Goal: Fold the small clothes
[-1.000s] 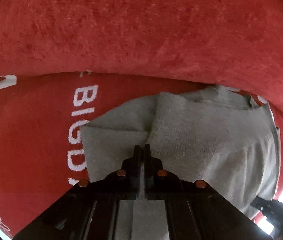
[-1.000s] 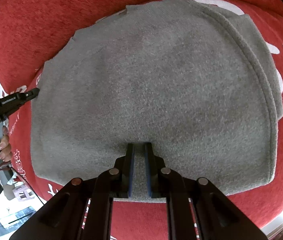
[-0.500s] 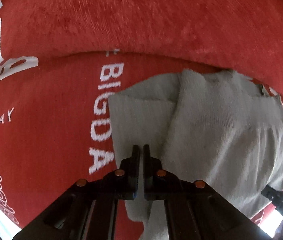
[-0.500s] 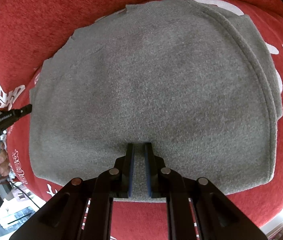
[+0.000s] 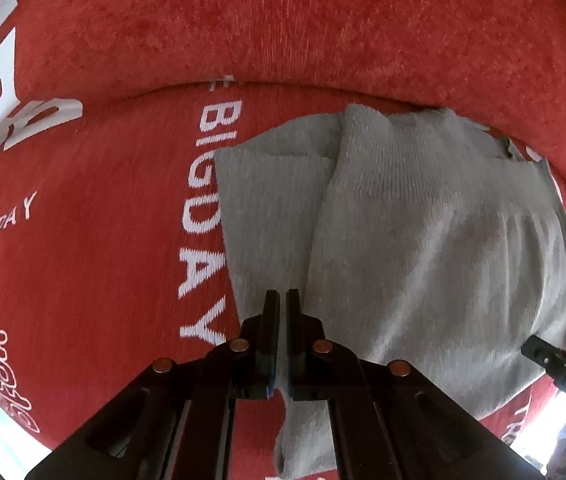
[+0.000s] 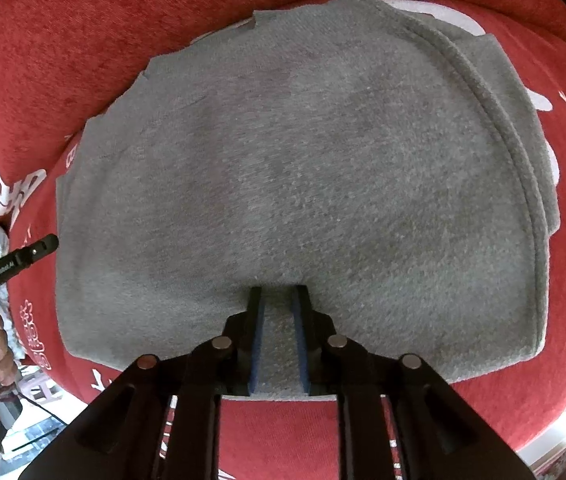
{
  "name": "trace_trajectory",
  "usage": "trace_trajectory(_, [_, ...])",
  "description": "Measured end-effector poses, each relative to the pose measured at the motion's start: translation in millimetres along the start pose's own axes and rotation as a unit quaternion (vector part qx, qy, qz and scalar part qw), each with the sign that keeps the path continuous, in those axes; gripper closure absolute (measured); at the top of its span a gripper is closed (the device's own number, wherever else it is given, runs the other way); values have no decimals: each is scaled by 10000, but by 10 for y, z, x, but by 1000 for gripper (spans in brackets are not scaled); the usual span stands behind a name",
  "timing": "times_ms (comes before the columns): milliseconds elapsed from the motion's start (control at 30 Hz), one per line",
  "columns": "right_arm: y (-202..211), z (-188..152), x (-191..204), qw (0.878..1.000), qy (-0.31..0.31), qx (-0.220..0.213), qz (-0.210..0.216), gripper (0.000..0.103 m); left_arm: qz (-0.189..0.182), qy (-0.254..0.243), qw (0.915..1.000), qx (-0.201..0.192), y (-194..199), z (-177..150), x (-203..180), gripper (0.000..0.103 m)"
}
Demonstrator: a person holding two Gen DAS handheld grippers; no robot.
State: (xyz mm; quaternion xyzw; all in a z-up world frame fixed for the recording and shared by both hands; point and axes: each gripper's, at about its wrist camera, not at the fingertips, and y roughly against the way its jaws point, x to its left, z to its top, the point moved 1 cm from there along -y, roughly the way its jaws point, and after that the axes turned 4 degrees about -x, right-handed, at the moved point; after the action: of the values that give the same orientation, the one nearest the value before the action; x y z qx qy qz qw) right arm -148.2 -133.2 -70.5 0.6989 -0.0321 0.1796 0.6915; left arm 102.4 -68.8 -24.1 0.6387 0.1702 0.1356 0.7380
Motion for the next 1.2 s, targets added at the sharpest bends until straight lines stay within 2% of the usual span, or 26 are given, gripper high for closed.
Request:
trace_trajectory(33, [9, -5, 16, 10000, 0, -6, 1, 79, -11, 21, 10000, 17, 9, -36, 13, 101])
trace_trajectory(100, [43, -24, 66, 10000, -9, -32, 17, 68, -29, 79, 9999, 97, 36, -125, 68, 101])
trace_trajectory(167, [80, -42, 115, 9999, -19, -73, 68, 65, 3, 150, 9997, 204, 32, -176, 102, 101])
trace_trajectory(300, [173, -127, 263, 9995, -13, -138, 293, 61, -31, 270, 9995, 131, 88, -318, 210, 101])
trace_trajectory(333, [182, -149, 294, 9993, -20, -133, 363, 60, -68, 315, 9994, 125, 107, -379, 247, 98])
trace_trajectory(367, [190, -178, 326, 9990, -33, -124, 439, 59, -77, 347, 9993, 124, 120, -430, 278, 87])
trace_trajectory(400, [194, -211, 361, 9986, -54, -106, 523, 59, -62, 391, 9991, 138, 128, -469, 316, 31])
trace_trajectory(433, [195, -247, 386, 9981, -82, -82, 601, 59, 61, 423, 9990, 118, 124, -521, 330, 3])
trace_trajectory(500, [176, -327, 429, 9965, -195, -13, 810, 58, 346, 308, 9989, -79, 199, -601, 375, 1])
trace_trajectory(567, [153, -393, 461, 9947, -298, 39, 984, 58, 365, 271, 9990, -54, 215, -642, 450, 1])
trace_trajectory(667, [93, -517, 488, 9886, -561, 90, 1397, 46, 391, 321, 9987, 22, 193, -688, 514, 2])
trace_trajectory(867, [-139, -802, 479, 9628, -1362, 262, 2320, 43, 308, 575, 9977, 181, 19, -585, 646, 2])
trace_trajectory(900, [-214, -863, 477, 9555, -1555, 287, 2489, 43, 205, 615, 9977, 214, -3, -585, 675, 2])
trace_trajectory(933, [-256, -898, 481, 9516, -1672, 295, 2562, 43, 135, 604, 9978, 239, -32, -449, 642, 2])
trace_trajectory(1067, [-458, -1051, 456, 9249, -2341, 164, 2992, 43, -271, 624, 9975, 206, -42, -422, 680, 2])
trace_trajectory(1200, [-615, -1089, 502, 9014, -2765, -139, 3330, 43, -923, 665, 9934, 128, -48, -315, 747, 2])
